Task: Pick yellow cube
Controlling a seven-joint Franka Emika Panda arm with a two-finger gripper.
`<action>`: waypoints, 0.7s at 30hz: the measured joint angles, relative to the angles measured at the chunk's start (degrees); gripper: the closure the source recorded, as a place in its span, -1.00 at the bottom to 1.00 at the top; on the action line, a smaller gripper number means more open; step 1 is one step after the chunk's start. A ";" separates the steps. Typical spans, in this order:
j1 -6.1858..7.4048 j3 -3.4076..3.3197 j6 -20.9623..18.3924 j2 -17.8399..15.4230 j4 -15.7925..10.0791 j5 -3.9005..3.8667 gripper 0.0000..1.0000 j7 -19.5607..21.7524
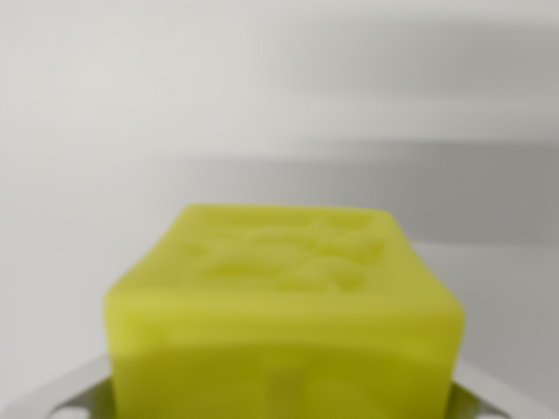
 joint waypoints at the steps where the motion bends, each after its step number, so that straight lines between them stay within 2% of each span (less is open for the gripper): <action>1: -0.01 0.00 -0.48 -0.46 0.03 -0.03 1.00 0.03; 21: -0.04 0.00 -10.03 -8.56 1.46 -0.51 1.00 0.39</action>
